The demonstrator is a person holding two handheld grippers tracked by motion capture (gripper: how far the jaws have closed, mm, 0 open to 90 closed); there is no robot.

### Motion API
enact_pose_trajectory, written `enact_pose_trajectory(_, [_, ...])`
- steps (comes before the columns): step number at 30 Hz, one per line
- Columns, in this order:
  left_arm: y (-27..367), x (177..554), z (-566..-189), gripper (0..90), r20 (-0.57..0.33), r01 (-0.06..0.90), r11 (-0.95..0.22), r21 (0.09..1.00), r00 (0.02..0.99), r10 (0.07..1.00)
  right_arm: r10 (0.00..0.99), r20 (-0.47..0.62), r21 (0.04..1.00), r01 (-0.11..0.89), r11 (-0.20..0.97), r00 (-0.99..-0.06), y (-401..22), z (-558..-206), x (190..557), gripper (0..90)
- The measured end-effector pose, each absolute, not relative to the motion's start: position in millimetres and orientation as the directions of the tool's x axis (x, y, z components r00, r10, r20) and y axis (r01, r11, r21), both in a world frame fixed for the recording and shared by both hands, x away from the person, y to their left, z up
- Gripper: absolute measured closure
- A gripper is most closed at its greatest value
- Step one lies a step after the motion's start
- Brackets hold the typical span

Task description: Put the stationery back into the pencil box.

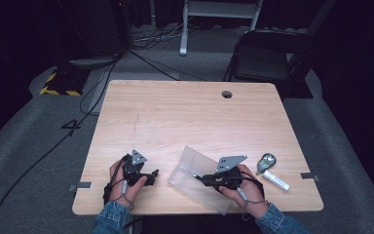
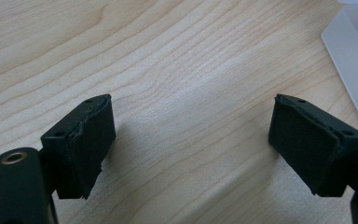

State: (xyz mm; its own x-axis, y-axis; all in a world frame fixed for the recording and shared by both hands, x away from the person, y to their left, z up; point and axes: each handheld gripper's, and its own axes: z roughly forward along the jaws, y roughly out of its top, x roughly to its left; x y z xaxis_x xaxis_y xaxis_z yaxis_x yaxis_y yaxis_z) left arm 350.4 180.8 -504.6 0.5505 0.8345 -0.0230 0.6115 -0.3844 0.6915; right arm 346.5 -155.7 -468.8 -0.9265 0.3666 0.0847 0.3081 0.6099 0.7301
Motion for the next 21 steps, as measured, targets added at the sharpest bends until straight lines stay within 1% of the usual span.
enact_pose_trajectory(13, [180.8, 350.4, -504.6, 15.1, -0.023, 0.611, -0.385, 0.692, 0.551, 0.834, 0.340, 0.031, 0.704, 0.261, 0.660, -0.940, -152.5, -470.5, 349.6, 79.8])
enact_pose_trajectory(21, [180.8, 350.4, -504.6, 15.1, -0.023, 0.611, -0.385, 0.691, 0.551, 0.834, 0.321, -0.024, 0.679, 0.221, 0.700, -0.947, -146.8, -471.7, 346.7, 79.8])
